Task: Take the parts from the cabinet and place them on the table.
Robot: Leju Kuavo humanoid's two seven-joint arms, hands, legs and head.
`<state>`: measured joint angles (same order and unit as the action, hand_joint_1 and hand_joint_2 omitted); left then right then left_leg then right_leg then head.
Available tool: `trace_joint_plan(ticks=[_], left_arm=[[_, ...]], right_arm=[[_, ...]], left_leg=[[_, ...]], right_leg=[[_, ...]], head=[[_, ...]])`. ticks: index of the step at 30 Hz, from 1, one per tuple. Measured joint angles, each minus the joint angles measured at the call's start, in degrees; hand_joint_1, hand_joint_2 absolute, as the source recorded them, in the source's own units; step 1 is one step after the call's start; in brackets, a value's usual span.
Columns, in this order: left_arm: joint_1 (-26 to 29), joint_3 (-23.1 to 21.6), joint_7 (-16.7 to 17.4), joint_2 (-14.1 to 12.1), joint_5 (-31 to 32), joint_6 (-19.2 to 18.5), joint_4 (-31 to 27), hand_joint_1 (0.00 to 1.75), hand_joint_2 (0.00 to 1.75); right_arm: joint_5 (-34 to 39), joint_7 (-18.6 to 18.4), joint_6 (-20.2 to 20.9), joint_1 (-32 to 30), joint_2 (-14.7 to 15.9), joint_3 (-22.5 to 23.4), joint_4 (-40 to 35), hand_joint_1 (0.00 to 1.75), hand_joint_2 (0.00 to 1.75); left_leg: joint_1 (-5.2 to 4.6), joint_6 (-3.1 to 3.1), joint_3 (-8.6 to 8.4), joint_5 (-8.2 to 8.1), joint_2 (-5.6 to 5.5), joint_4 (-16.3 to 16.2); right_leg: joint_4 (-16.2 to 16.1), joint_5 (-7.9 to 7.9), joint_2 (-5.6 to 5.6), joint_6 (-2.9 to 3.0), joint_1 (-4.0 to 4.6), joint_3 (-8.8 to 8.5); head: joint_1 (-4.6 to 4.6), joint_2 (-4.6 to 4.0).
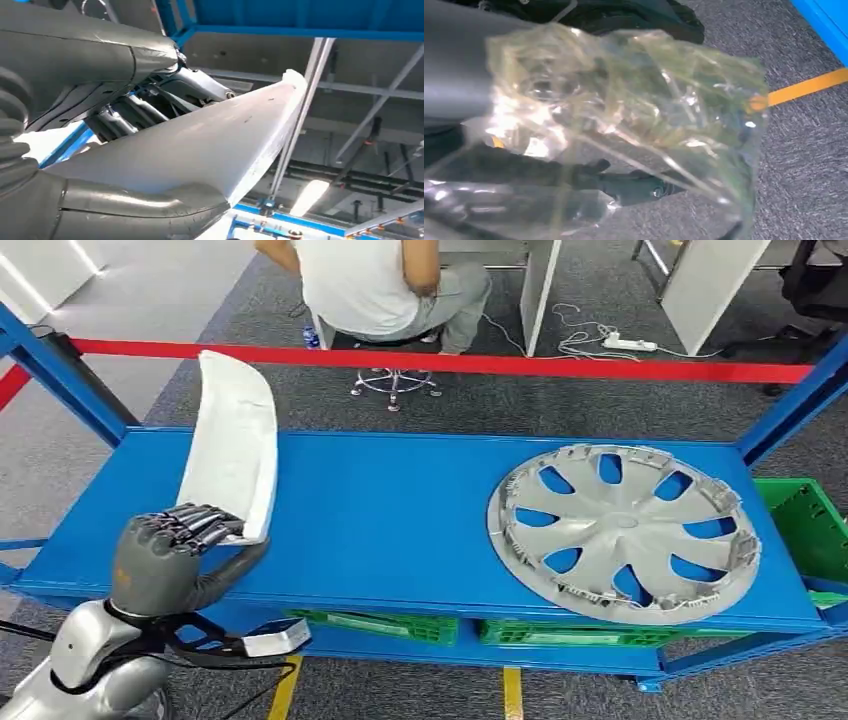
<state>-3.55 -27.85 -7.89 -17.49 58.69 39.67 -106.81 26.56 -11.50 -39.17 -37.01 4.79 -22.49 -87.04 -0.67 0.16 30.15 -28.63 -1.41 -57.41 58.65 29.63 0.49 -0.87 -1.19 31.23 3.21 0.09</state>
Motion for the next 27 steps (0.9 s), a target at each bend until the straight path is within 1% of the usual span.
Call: trace_joint_plan(ticks=[20,27], left_arm=[[0.2,0.9,-0.3,0.0,0.7,0.0,0.0,1.75,1.75],[0.2,0.9,0.5,0.0,0.7,0.0,0.0,1.75,1.75]], right_arm=[[0.0,0.0,0.0,0.1,0.2,-0.5,0.1,0.0,0.0],[0.0,0.0,0.0,0.2,0.3,-0.7,0.2,0.0,0.0]], left_leg=[[0.0,0.0,0.01,0.0,0.0,0.0],[-0.05,0.01,0.02,-0.01,0.0,0.0]], right_leg=[[0.0,0.0,0.0,0.0,0.0,0.0],[-0.1,-0.02,-0.01,-0.02,-0.07,-0.01]], head=[[0.0,0.0],[0.0,0.0]])
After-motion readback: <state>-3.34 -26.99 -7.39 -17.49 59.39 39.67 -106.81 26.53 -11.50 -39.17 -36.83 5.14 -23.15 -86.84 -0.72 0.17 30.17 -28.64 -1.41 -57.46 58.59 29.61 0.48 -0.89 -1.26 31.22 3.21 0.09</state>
